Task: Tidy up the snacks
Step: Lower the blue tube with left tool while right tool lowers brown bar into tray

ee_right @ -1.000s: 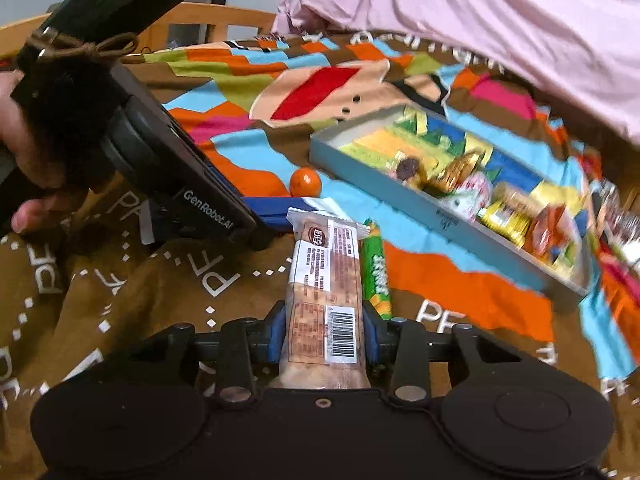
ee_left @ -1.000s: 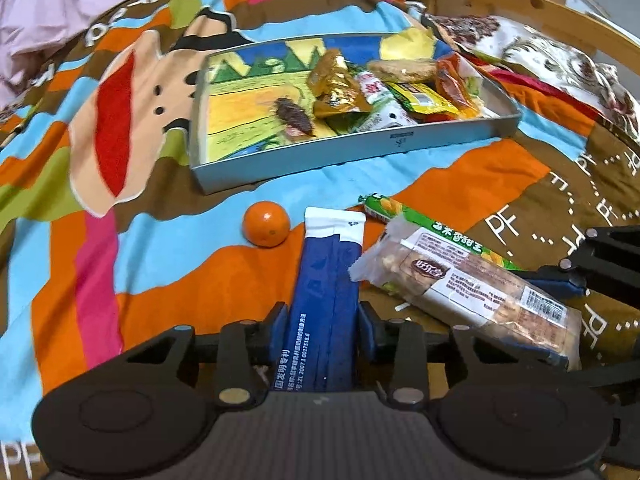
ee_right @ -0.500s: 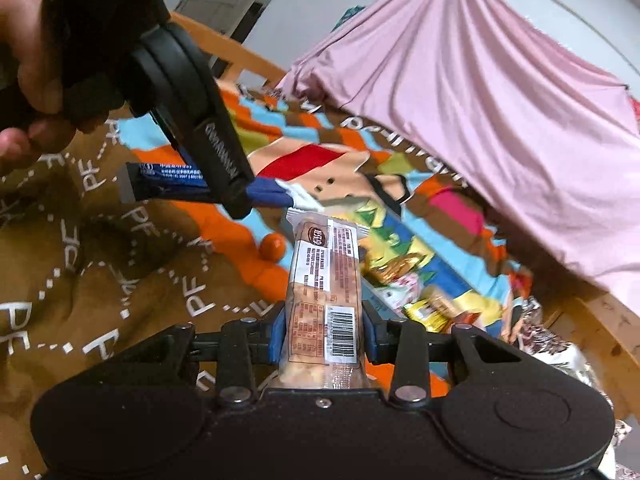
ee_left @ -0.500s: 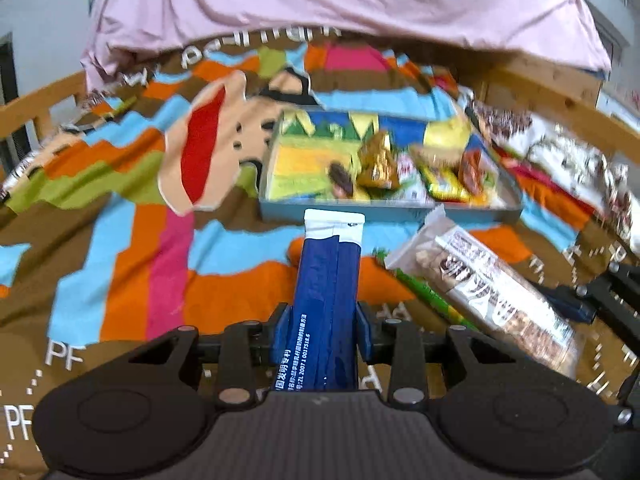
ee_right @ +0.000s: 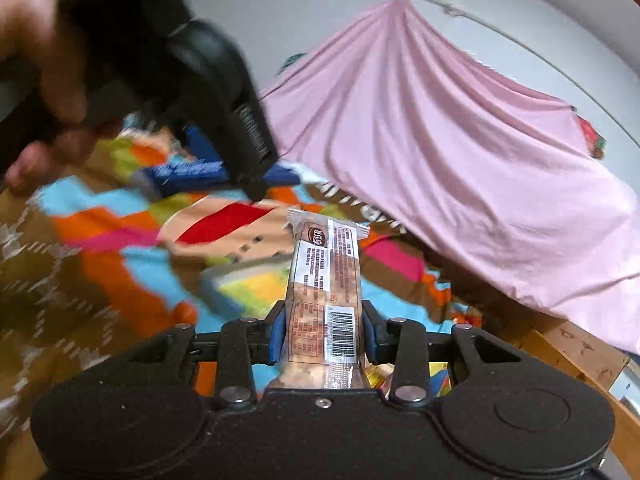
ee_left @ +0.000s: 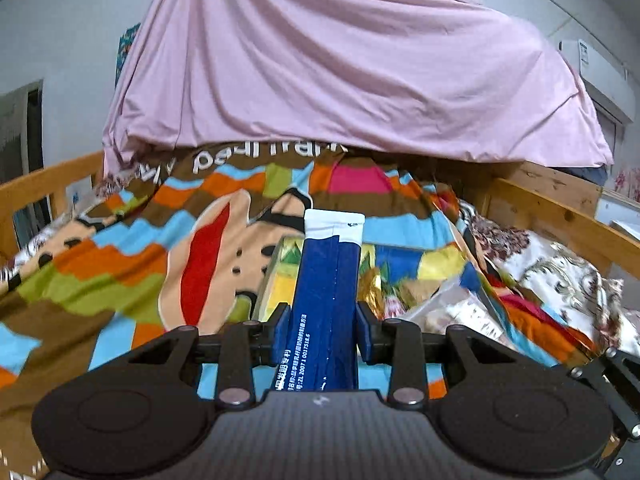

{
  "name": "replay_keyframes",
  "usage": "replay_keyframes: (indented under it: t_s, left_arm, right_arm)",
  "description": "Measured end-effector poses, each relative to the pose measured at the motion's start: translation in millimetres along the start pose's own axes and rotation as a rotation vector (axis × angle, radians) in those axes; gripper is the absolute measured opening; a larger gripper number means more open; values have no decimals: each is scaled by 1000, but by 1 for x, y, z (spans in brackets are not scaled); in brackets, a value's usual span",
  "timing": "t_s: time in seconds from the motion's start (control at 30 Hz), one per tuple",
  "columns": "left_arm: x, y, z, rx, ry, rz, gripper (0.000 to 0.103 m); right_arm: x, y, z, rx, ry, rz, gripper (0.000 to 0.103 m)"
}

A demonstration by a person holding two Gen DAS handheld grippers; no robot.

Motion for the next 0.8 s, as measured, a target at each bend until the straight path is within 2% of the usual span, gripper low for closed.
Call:
replay_keyframes:
  t_s: [0.13, 0.4, 0.57, 0.8]
  left_arm:
    - [22, -7, -25, 10, -11, 9, 37]
    - [56, -18, -98, 24, -3, 2, 37]
    - [54, -18, -149, 33, 45, 25, 37]
    - [28, -18, -215, 59, 125, 35, 37]
  right_arm:
    - [4, -30, -39, -59, -35, -38, 39]
    - [-8, -91, -111, -143, -24, -239, 39]
    - [-22, -106, -149, -126, -9, -314, 39]
    - [-40, -105, -190, -78, 36, -379, 39]
Point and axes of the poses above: each gripper's, at about its wrist camera, not at the fingertips, and z roughly against the way its jaws point, y to its left, x to its top, the point moved 3 cm from there along -z, roughly the way its jaws point, and after that the axes turned 6 degrees about -z, right-handed, at the moved point
